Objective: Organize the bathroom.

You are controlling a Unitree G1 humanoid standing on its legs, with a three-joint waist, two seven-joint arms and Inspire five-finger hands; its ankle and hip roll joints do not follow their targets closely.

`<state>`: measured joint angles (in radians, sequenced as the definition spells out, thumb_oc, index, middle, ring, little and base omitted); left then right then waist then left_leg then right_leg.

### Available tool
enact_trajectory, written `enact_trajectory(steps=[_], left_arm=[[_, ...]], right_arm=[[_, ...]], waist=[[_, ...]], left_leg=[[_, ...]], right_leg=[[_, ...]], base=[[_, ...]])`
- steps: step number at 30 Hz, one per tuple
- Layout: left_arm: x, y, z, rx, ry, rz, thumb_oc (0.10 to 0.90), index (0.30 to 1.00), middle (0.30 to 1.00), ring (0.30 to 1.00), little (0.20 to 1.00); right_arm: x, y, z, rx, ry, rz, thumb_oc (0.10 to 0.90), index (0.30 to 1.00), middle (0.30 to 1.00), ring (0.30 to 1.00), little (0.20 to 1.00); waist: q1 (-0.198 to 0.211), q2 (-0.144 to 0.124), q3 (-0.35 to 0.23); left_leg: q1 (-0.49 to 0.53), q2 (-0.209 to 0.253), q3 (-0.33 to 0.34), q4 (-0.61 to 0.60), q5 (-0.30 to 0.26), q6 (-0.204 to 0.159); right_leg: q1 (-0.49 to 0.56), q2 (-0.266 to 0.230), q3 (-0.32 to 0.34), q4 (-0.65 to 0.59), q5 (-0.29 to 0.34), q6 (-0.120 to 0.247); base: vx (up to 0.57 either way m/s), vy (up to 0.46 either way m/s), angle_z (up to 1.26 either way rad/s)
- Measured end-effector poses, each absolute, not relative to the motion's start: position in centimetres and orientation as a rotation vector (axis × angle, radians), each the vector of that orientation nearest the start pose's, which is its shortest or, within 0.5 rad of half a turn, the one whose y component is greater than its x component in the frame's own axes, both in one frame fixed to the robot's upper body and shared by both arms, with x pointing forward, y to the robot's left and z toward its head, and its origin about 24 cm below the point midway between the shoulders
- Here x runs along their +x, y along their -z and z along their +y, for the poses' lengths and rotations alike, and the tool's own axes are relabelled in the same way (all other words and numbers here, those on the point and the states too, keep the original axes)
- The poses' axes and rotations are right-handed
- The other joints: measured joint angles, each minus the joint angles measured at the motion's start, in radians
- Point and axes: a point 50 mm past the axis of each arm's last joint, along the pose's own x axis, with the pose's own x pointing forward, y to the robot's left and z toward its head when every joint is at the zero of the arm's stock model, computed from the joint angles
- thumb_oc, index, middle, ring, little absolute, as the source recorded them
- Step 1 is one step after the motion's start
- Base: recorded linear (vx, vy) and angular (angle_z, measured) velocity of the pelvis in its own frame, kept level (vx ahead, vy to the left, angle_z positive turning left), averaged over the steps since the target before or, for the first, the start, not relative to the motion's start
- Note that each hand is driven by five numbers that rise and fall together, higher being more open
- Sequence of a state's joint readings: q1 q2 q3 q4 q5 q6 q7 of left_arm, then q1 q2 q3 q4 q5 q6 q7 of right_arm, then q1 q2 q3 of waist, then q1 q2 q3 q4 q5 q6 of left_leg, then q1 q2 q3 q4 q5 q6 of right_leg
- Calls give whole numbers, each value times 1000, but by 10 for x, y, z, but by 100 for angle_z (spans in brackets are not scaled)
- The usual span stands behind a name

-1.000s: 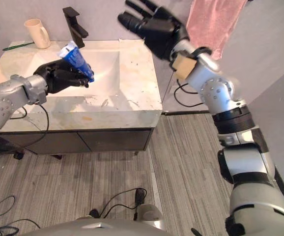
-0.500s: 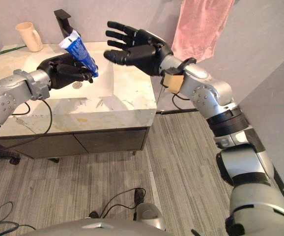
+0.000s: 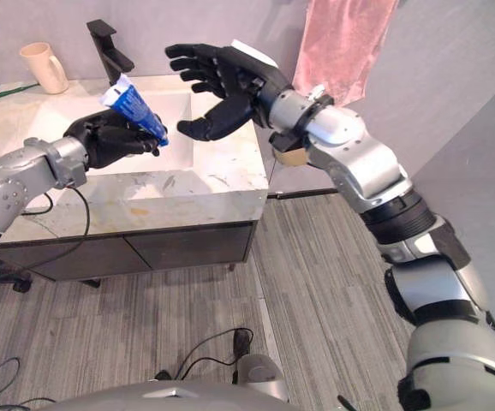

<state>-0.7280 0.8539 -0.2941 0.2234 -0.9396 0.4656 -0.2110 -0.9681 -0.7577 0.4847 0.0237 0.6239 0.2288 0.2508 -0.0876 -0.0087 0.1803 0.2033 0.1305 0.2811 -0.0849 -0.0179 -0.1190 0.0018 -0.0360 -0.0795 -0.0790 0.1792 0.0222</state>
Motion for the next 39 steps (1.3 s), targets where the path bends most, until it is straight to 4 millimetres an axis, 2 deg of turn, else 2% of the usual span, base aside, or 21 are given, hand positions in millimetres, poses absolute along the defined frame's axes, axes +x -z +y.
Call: enact_trajectory(steps=[8,19,20,21,22,24,26,30,31,32,34,35,36,38,39], left_arm=[[347,-187,209,10,445,149,400,300,300,300,300],[347,-187,208,4,446,146,400,300,300,300,300],[347,-187,208,5,445,147,400,300,300,300,300],[347,-187,208,5,445,147,400,300,300,300,300],[347,-187,208,5,444,148,400,300,300,300,300],[347,-186,208,4,445,148,400,300,300,300,300],[347,-186,207,2,447,149,400,300,300,300,300],[347,-185,205,-4,458,155,400,300,300,300,300],[348,-184,203,-10,464,156,400,300,300,300,300],[348,-184,203,-10,463,156,400,300,300,300,300],[348,-184,204,-8,456,157,400,300,300,300,300],[348,-183,204,-8,454,161,400,300,300,300,300],[348,-183,204,-8,454,161,400,300,300,300,300],[348,-183,204,-8,455,162,400,300,300,300,300],[348,-184,204,-10,453,160,400,300,300,300,300]], right_arm=[[333,-256,-90,-442,-757,-333,800,900,900,900,900],[334,-251,-73,-393,-753,-316,800,900,900,900,900],[334,-252,-73,-393,-747,-319,714,771,771,771,771],[334,-252,-73,-393,-747,-319,714,771,771,771,771],[334,-253,-73,-394,-739,-324,573,559,559,559,559],[334,-253,-73,-395,-738,-325,552,528,528,528,528],[334,-253,-73,-397,-739,-325,576,564,564,564,564],[335,-255,-73,-433,-722,-338,591,587,587,587,587],[335,-255,-73,-440,-720,-338,800,900,900,900,900],[335,-255,-73,-441,-720,-338,800,900,900,900,900],[335,-256,-73,-438,-722,-337,737,806,806,806,806],[335,-257,-73,-439,-722,-342,664,695,695,695,695],[335,-257,-73,-439,-722,-342,664,695,695,695,695],[335,-258,-72,-441,-722,-345,456,385,385,385,385],[335,-258,-72,-442,-722,-345,400,300,300,300,300]], waist=[[22,3,-2],[37,4,-3],[40,4,-3],[40,4,-3],[41,4,-3],[41,4,-3],[41,5,-3],[42,5,-4],[42,5,-5],[42,5,-5],[42,5,-6],[42,5,-6],[42,5,-6],[43,5,-7],[43,5,-7]], left_leg=[[4,2,-4,0,0,0],[12,4,-28,0,1,-1],[12,4,-28,0,1,-1],[12,4,-28,0,1,-1],[11,4,-28,0,1,-1],[11,5,-28,0,1,-1],[11,5,-28,0,1,-1],[11,5,-28,0,1,-1],[11,5,-28,0,1,-1],[11,5,-28,0,1,-1],[11,5,-29,0,1,-1],[11,5,-29,0,1,-1],[11,5,-29,0,1,-1],[11,5,-29,0,1,-1],[10,6,-29,0,1,-1]], right_leg=[[6,1,-4,0,1,-1],[24,-1,-27,0,-3,-6],[24,-1,-27,0,-4,-7],[24,-1,-27,0,-4,-7],[24,-1,-27,0,-4,-8],[24,-1,-27,0,-4,-8],[24,-1,-27,0,-4,-8],[24,-1,-28,0,-5,-9],[24,0,-28,0,-5,-9],[24,0,-28,0,-5,-9],[24,0,-28,0,-5,-9],[24,0,-28,0,-5,-9],[24,0,-28,0,-5,-9],[24,0,-28,0,-5,-9],[24,0,-29,0,-5,-9]], base=[[0,0,0],[2,0,5],[0,0,0],[0,0,0],[0,0,0],[0,0,0],[0,0,0],[0,0,0],[0,0,0],[0,0,0],[0,0,0],[0,0,0],[0,0,0],[0,0,0],[0,0,0]])
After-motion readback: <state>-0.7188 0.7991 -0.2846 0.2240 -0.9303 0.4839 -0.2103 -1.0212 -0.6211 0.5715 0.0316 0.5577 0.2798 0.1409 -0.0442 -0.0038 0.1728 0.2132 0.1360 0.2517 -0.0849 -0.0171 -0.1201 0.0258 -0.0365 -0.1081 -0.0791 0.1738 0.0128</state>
